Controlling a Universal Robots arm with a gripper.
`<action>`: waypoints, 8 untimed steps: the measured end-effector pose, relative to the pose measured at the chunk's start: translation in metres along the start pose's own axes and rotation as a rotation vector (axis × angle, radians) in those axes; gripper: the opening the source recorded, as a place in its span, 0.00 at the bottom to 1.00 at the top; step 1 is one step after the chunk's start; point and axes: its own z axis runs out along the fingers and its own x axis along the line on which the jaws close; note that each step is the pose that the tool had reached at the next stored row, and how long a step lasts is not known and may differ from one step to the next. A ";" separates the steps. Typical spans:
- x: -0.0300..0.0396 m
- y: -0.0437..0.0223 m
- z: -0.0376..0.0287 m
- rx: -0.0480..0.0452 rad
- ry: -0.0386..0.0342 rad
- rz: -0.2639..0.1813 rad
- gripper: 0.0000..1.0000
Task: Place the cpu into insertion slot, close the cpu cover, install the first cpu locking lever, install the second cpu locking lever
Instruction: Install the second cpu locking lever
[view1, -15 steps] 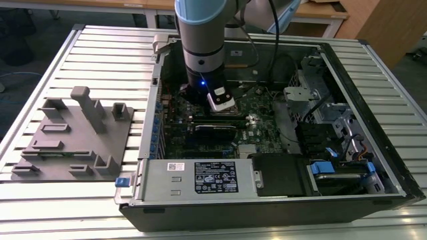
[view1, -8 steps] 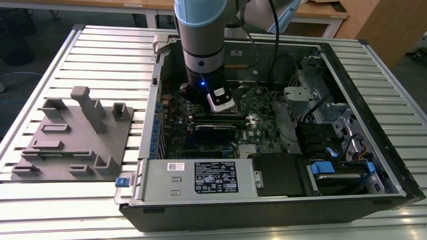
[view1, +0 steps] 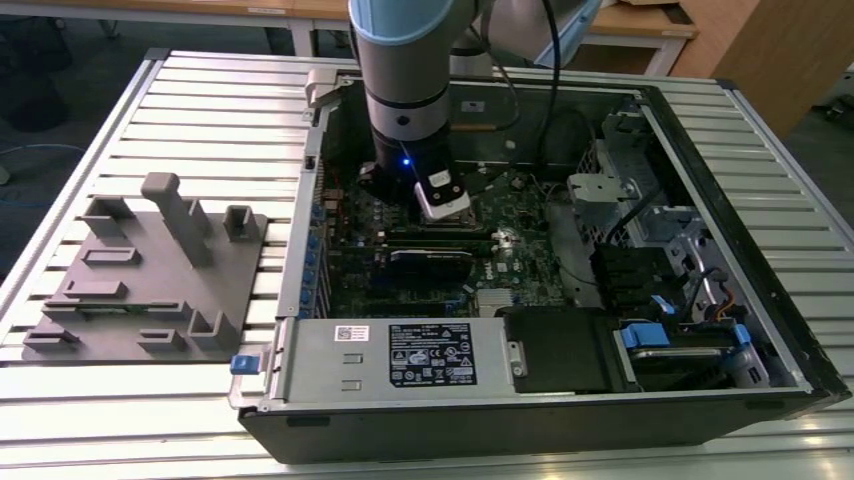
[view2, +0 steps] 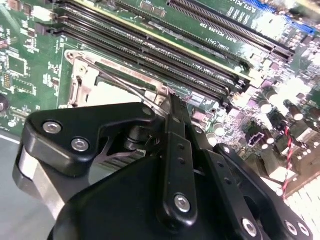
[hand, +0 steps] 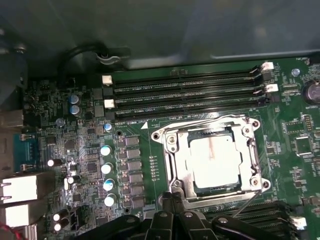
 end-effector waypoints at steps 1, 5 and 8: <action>-0.0002 0.0003 -0.0020 0.0006 -0.0001 0.000 0.10; -0.0010 0.0016 -0.0121 0.0012 -0.0003 0.000 0.10; -0.0016 0.0025 -0.0190 0.0027 -0.0004 0.000 0.10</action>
